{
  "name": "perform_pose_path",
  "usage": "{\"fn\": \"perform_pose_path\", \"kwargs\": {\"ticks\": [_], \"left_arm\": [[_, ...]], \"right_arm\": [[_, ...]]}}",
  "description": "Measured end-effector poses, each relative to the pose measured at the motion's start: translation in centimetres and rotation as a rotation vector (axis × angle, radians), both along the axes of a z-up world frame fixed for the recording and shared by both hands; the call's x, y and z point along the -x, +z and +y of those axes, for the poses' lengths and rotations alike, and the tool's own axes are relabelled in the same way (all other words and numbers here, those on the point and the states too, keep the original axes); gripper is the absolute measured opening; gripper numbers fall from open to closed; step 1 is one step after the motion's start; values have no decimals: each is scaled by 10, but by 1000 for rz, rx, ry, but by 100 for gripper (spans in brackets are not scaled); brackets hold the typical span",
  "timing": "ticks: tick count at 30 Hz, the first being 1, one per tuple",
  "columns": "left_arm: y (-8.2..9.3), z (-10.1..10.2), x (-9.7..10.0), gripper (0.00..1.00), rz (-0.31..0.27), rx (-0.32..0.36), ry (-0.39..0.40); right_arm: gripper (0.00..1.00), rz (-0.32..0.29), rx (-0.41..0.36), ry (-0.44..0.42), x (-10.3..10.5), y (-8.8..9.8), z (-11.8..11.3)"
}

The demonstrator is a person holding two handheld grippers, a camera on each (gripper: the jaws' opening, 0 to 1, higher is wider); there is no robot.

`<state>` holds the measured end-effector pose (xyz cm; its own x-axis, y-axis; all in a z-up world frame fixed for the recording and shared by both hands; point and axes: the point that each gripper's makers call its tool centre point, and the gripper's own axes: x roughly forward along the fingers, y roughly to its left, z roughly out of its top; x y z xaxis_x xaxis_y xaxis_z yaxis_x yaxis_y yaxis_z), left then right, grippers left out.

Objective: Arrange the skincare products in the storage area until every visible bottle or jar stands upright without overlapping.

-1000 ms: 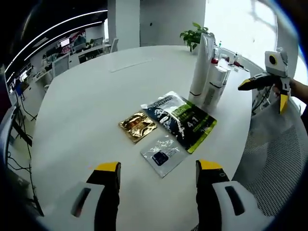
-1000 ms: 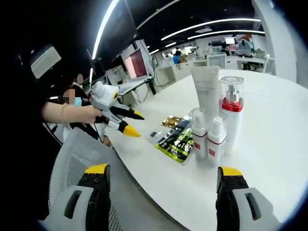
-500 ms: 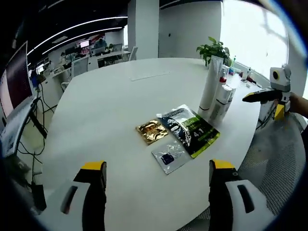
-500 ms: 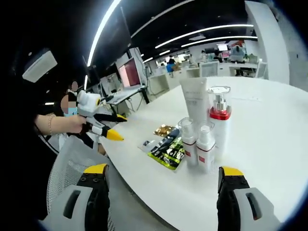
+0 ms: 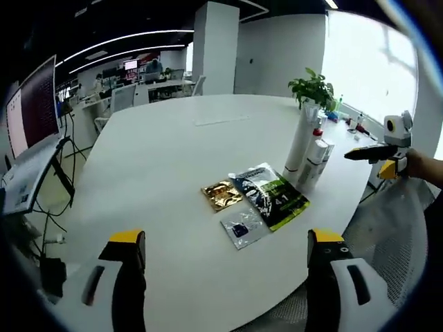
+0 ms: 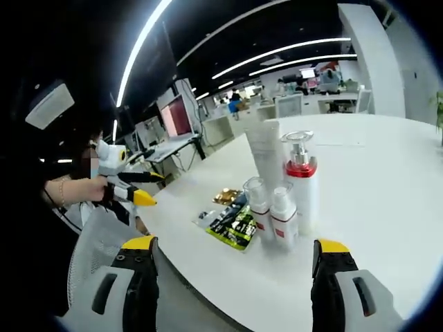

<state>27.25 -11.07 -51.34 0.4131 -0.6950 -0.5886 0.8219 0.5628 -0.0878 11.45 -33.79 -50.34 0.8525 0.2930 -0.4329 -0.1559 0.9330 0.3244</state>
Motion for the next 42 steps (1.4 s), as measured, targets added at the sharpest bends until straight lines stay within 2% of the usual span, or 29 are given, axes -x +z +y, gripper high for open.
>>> {"fn": "perform_pose_path", "kwargs": {"ticks": [5, 9, 12, 18, 19, 21, 24, 28, 30, 34, 42], "left_arm": [[7, -2, -1, 99, -16, 49, 21], [13, -8, 8, 99, -36, 65, 6], [15, -11, 9, 99, -34, 83, 3], [15, -22, 23, 99, -30, 118, 7], [14, -24, 25, 99, -41, 114, -5], [15, -23, 23, 99, -108, 60, -20], [22, -26, 21, 99, -78, 134, 3], [16, -26, 19, 99, -109, 114, 15], [14, -28, 17, 99, -90, 106, 32], [12, -28, 14, 99, -86, 110, 36], [11, -24, 11, 99, -104, 111, 40]], "right_arm": [[96, -7, -1, -11, 0, 1, -2], [97, -11, -1, -19, 1, 3, -2], [97, -15, 2, -26, 1, 3, -3], [98, -16, 9, -29, 1, 3, -3], [98, -18, 7, -33, 1, 4, -4], [98, -19, 6, -39, 2, 4, -5], [98, -20, 4, -42, 2, 5, -6], [97, -17, 3, -42, 1, 4, -6], [97, -15, 4, -41, 1, 3, -7], [97, -9, 7, -38, 0, 2, -6], [96, 8, 10, -27, -2, -1, -6]]}}
